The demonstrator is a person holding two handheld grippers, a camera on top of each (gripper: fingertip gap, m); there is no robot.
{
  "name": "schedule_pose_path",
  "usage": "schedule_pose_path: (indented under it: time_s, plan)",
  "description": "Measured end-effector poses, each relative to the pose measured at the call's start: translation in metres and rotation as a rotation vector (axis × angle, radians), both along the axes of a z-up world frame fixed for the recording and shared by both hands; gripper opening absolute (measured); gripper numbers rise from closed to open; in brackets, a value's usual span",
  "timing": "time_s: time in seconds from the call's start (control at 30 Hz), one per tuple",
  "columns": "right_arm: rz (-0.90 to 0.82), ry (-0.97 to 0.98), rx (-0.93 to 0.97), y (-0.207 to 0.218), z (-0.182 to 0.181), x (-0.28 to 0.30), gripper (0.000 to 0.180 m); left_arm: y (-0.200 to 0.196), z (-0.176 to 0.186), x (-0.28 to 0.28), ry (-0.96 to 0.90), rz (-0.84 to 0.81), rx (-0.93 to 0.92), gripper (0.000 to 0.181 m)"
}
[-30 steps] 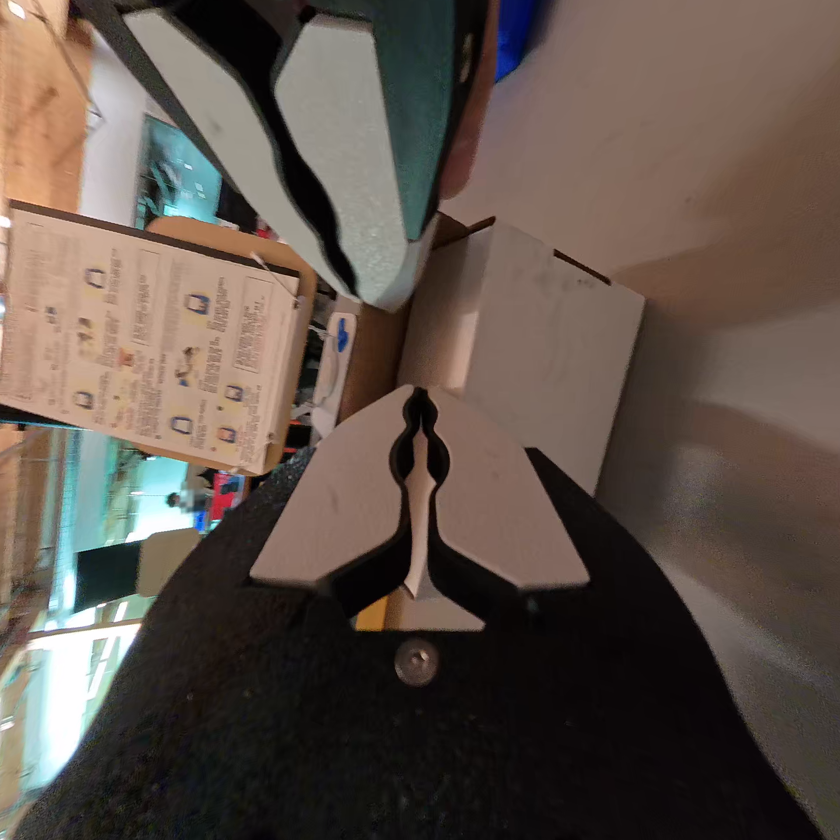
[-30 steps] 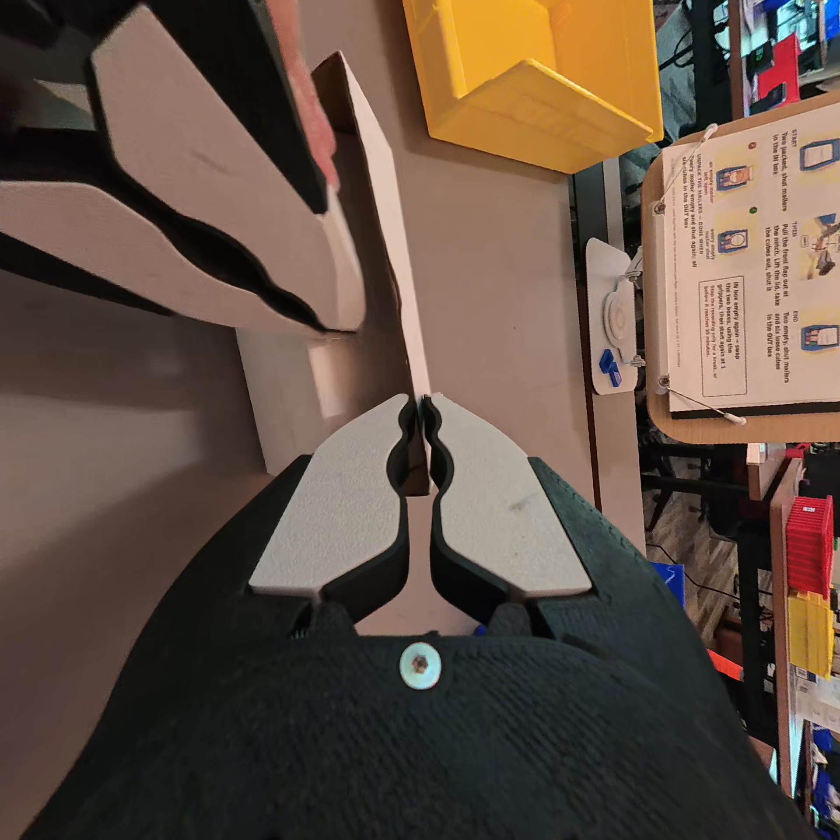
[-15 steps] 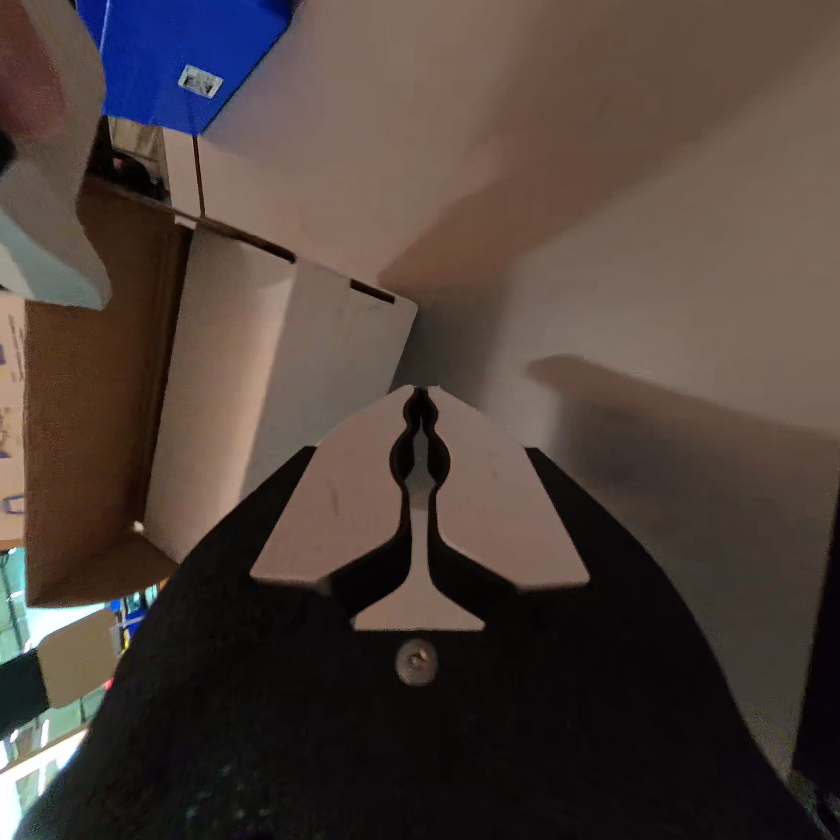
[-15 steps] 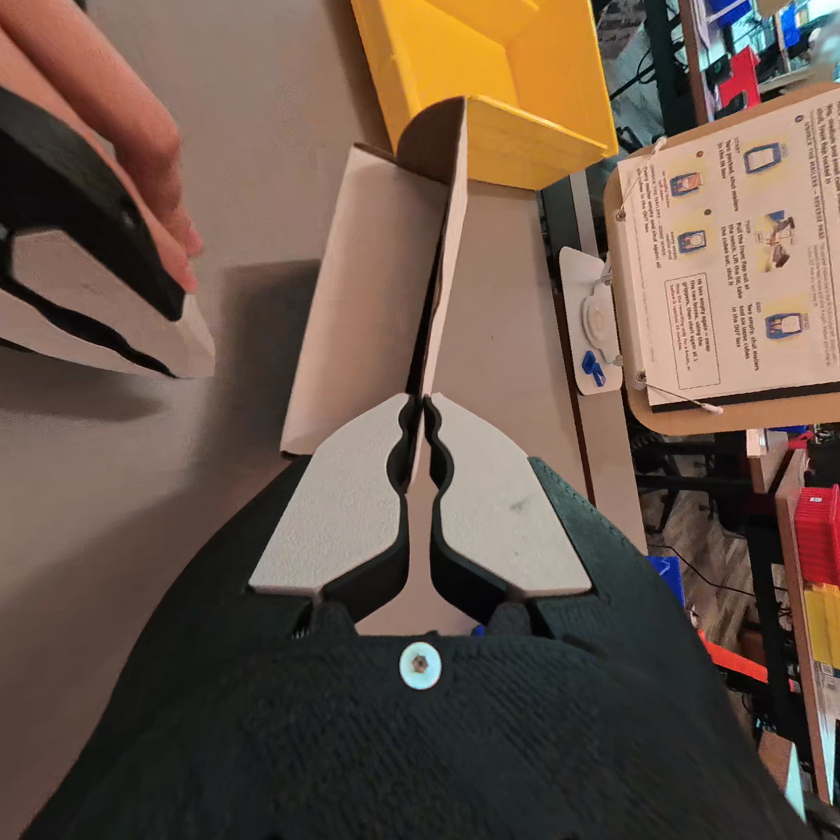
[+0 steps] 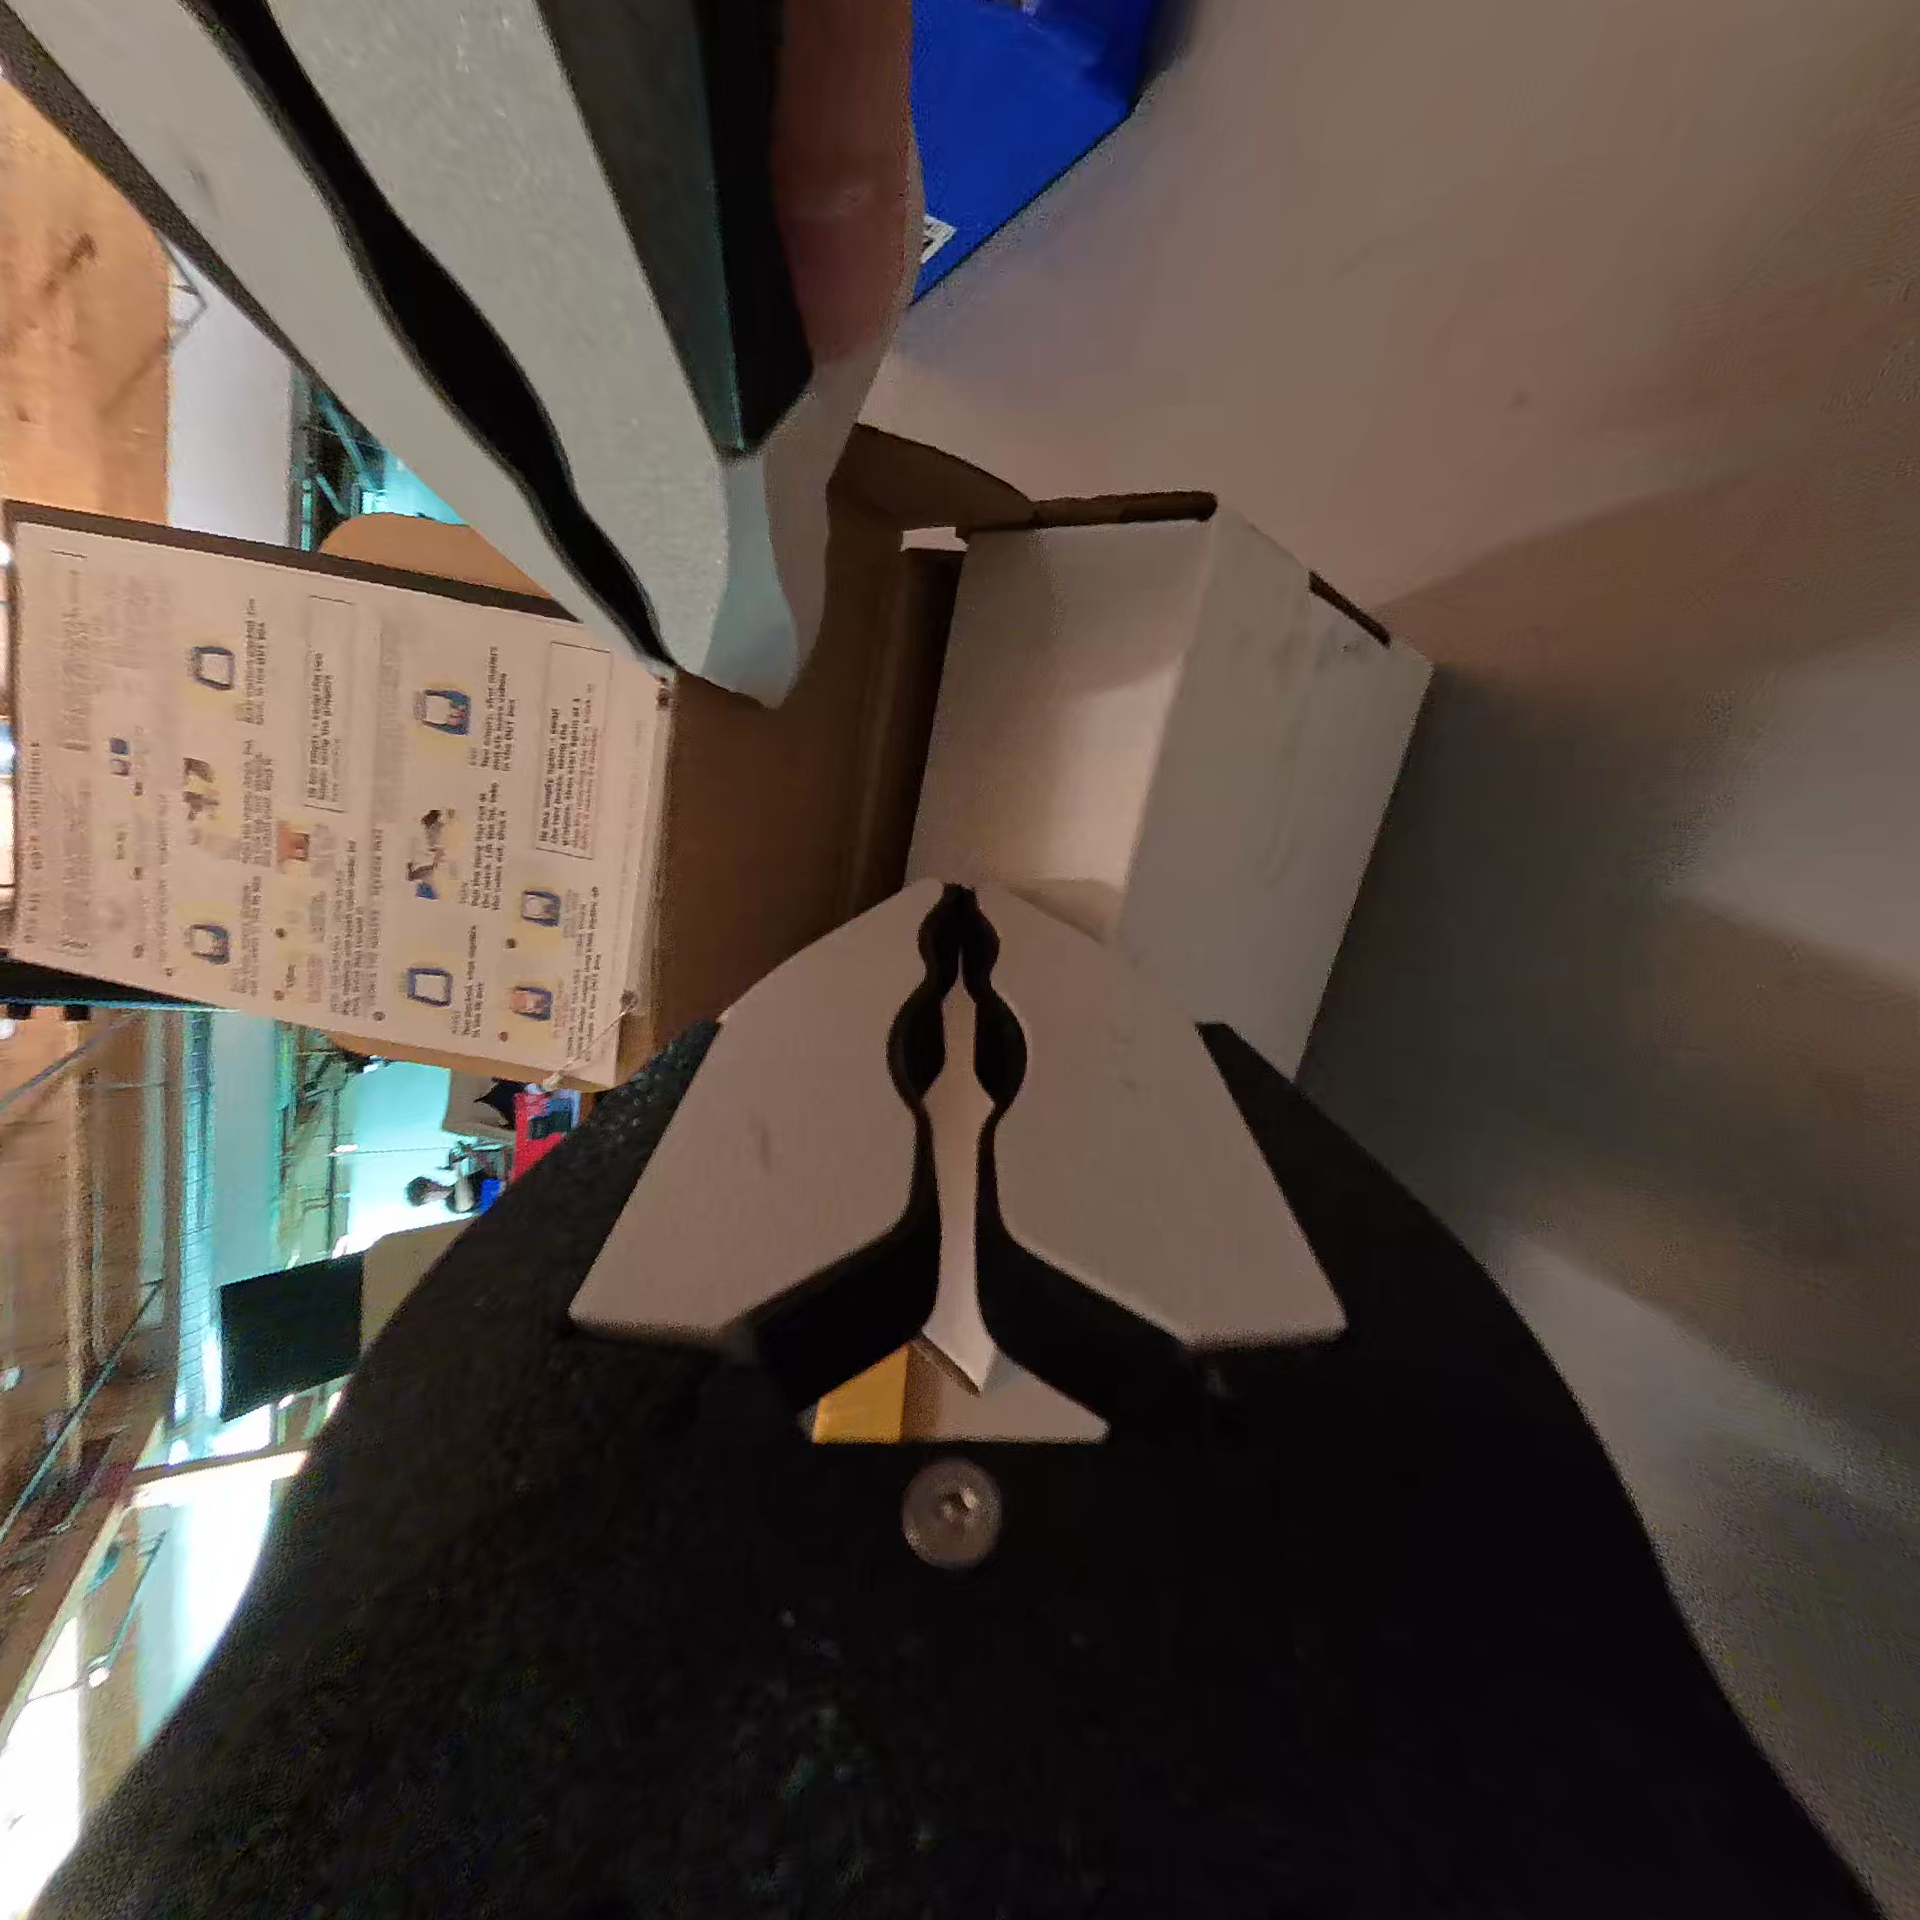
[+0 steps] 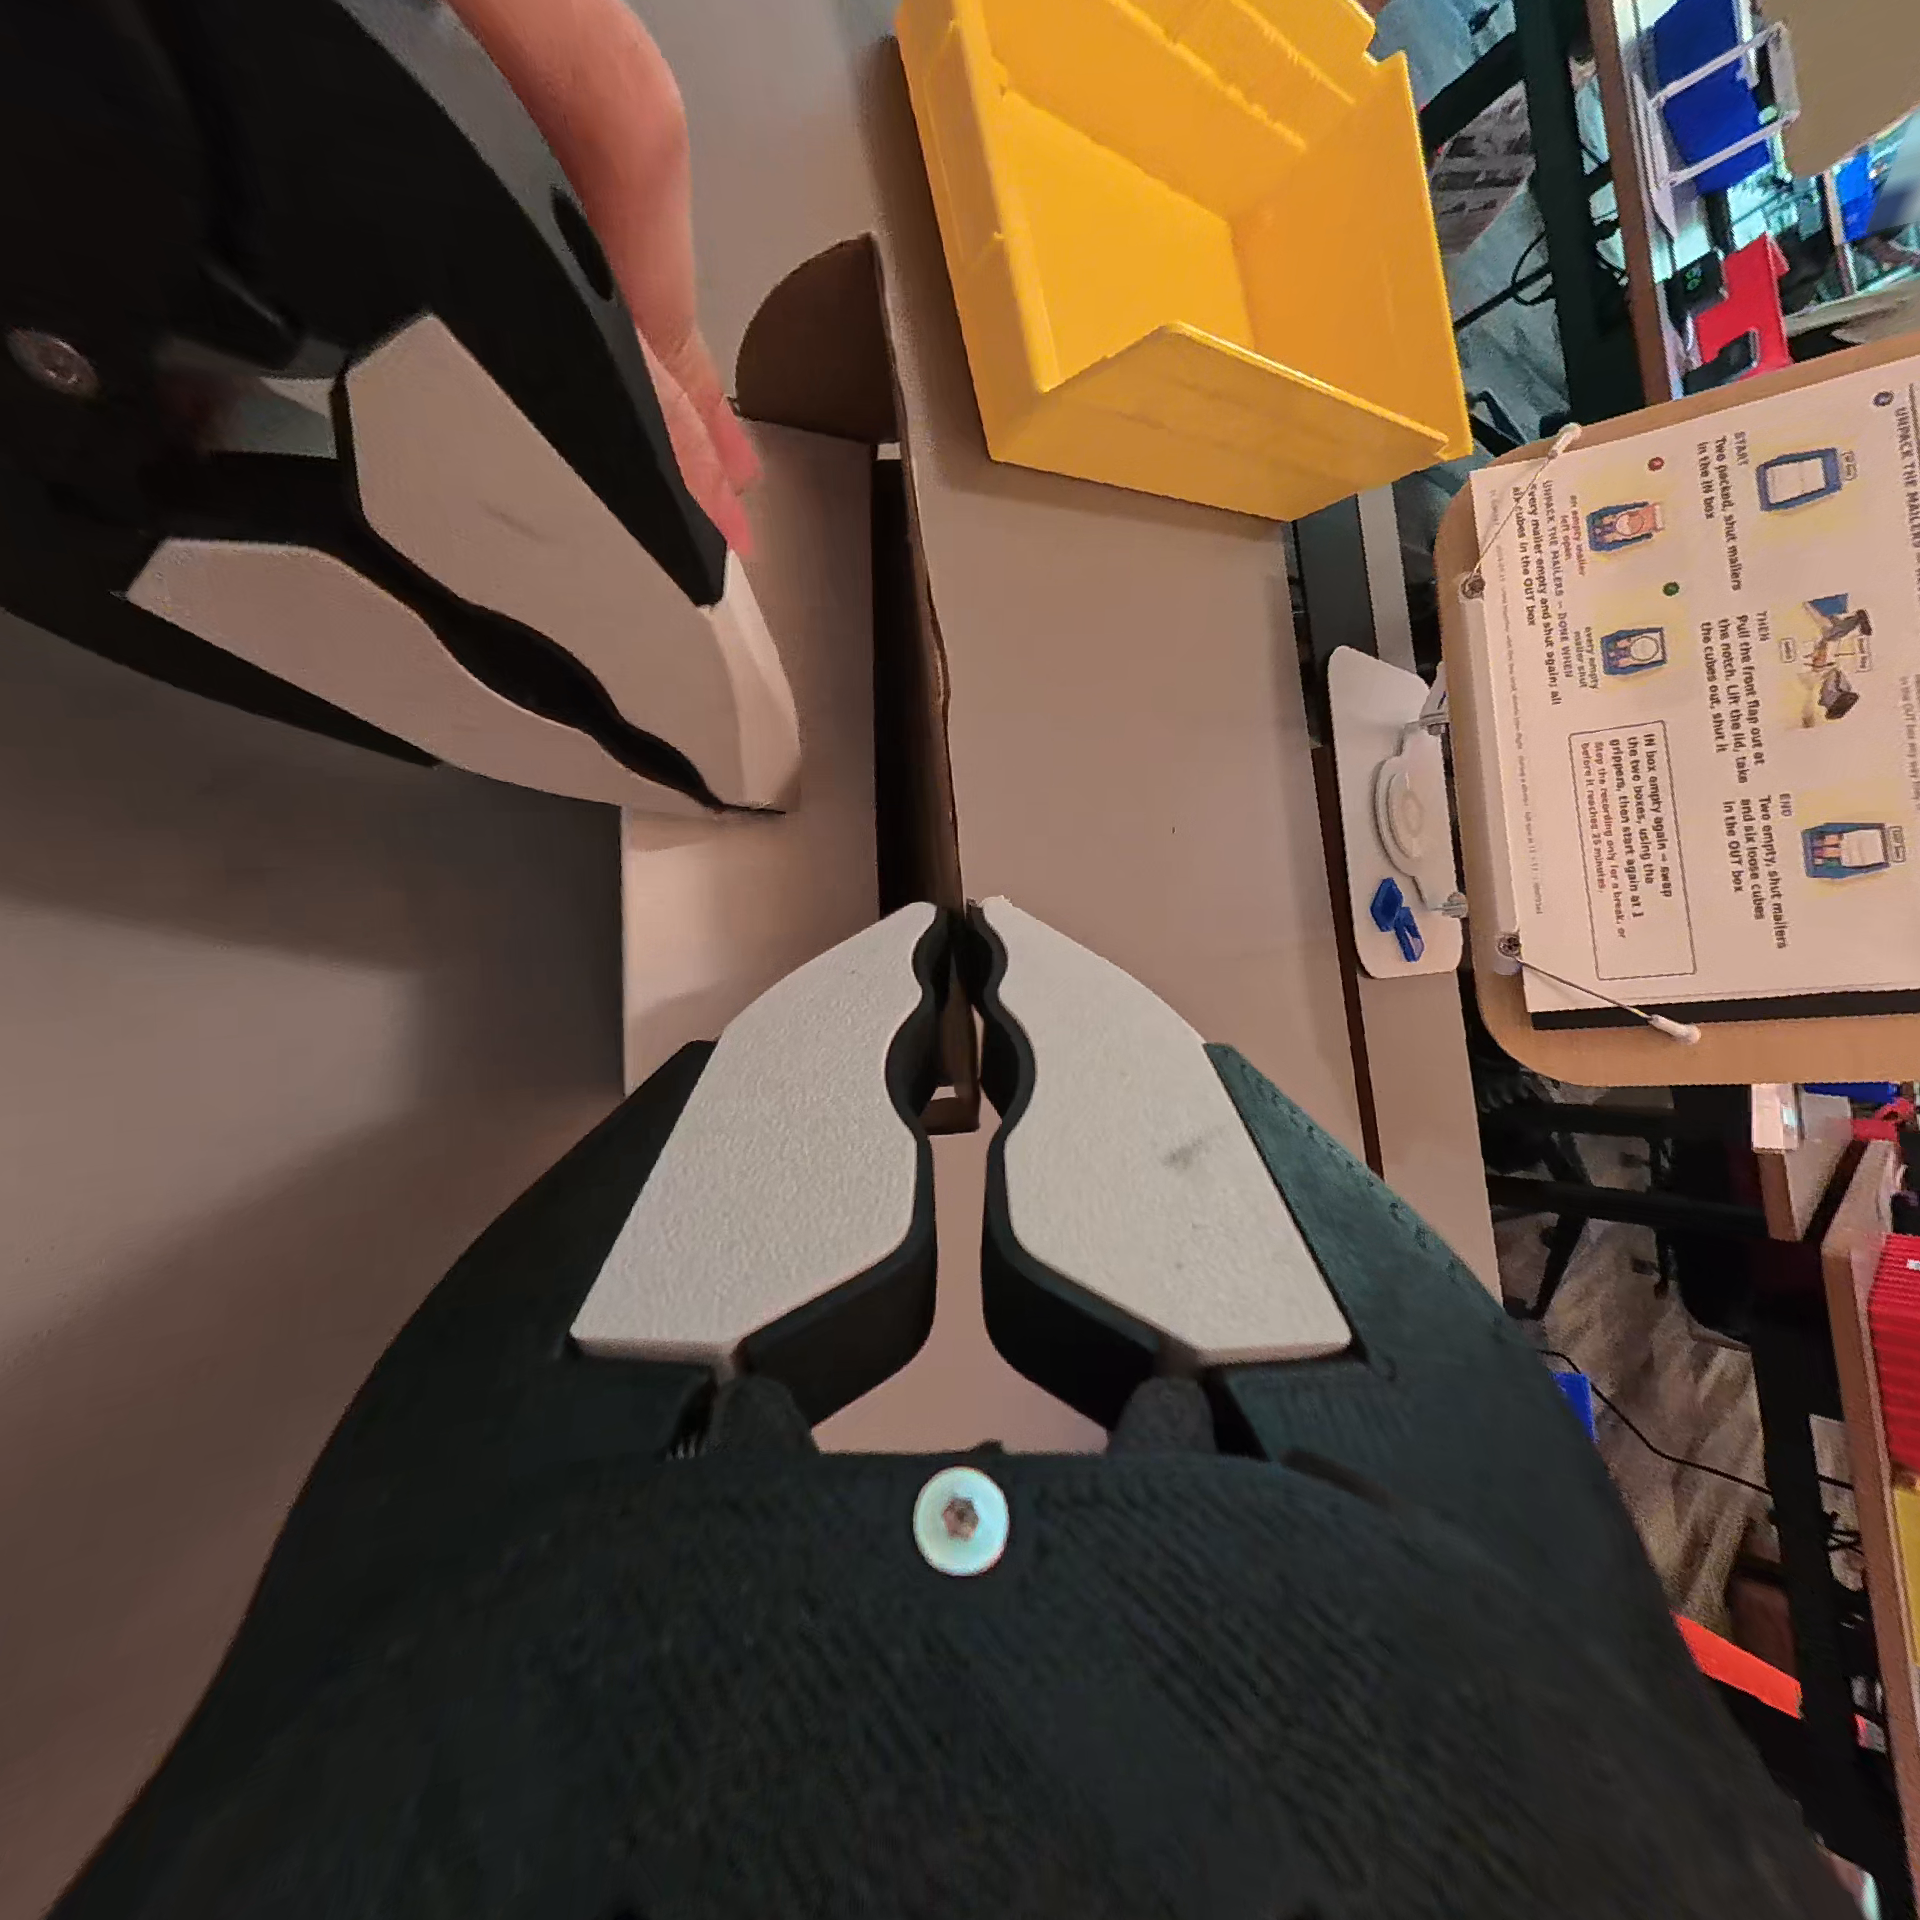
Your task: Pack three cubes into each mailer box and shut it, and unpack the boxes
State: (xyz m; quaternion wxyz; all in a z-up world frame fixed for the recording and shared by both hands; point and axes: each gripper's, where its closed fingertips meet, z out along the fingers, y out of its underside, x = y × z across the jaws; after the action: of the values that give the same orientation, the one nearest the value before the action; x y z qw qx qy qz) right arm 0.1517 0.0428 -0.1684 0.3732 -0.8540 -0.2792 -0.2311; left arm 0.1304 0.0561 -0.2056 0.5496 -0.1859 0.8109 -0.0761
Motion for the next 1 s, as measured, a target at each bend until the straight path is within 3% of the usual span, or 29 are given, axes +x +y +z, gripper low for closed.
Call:
schedule_pose_path:
  time_s: [0.03,0.3,0.4,0.53,0.7,0.8,0.93,1.0]
  plan:
    - [0.004,0.004,-0.001,0.000,0.000,0.000,0.001,0.000,0.000,-0.001,0.009,-0.009,-0.010,0.000]
    - [-0.037,-0.004,0.036,0.001,0.011,0.007,0.001,-0.017,-0.012,-0.019,0.113,-0.079,-0.123,0.000]
    - [0.022,-0.020,0.021,0.002,0.013,0.001,0.001,-0.014,-0.021,-0.015,0.096,-0.069,-0.069,0.000]
    - [0.024,-0.059,0.049,0.006,0.022,0.004,0.001,-0.017,-0.056,-0.024,0.296,-0.086,-0.033,0.000]
    - [0.071,-0.078,0.048,0.004,0.021,-0.001,0.001,-0.019,-0.024,-0.006,0.043,-0.092,-0.167,0.000]
    - [0.103,-0.089,0.046,0.002,0.021,-0.003,0.001,0.010,-0.008,0.006,-0.121,0.063,-0.198,0.000]
    - [0.064,-0.105,0.072,0.008,0.028,0.010,0.001,0.020,-0.050,0.010,0.022,0.124,-0.160,0.000]
    - [0.000,-0.132,0.089,0.015,0.033,0.029,0.002,0.018,-0.051,0.011,0.011,0.119,-0.141,0.000]
